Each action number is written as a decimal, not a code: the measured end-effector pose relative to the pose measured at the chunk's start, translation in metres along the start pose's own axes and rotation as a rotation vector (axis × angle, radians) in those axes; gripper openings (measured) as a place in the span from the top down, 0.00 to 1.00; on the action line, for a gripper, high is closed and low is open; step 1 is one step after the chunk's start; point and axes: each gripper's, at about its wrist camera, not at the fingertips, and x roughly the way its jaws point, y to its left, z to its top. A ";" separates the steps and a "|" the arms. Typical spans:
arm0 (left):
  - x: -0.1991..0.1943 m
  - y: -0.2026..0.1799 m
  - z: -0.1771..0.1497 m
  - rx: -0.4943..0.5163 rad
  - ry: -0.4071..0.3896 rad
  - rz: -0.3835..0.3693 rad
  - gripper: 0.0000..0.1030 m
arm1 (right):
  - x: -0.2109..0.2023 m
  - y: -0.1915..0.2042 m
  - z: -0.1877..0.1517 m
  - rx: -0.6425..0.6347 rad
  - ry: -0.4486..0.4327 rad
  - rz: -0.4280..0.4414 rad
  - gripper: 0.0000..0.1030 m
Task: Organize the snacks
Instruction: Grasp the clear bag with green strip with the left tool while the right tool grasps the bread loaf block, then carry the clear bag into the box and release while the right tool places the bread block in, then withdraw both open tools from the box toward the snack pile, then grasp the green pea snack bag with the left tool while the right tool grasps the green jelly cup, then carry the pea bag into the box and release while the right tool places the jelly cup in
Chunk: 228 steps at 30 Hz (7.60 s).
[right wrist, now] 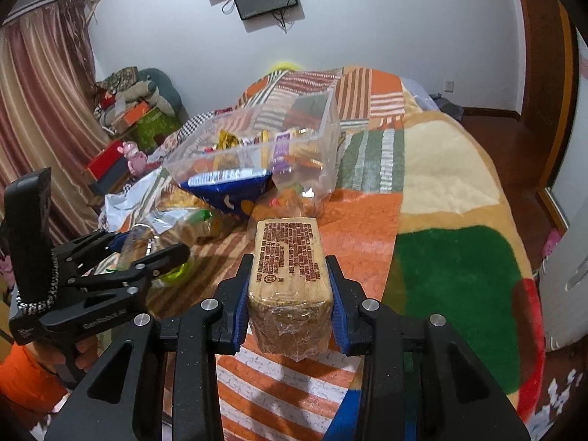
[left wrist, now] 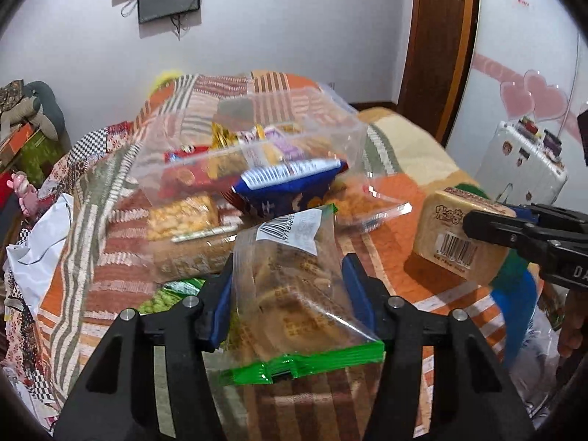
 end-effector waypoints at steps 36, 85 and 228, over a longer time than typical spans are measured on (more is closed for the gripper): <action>0.030 0.098 0.115 -0.129 -0.151 0.103 0.47 | 0.053 0.029 0.121 -0.096 -0.203 0.009 0.68; 0.023 0.120 0.068 -0.173 -0.013 0.124 0.18 | 0.071 0.019 0.078 -0.110 -0.010 -0.027 0.42; 0.020 0.070 0.102 -0.133 -0.119 -0.055 0.57 | 0.051 0.009 0.108 -0.046 -0.145 0.038 0.58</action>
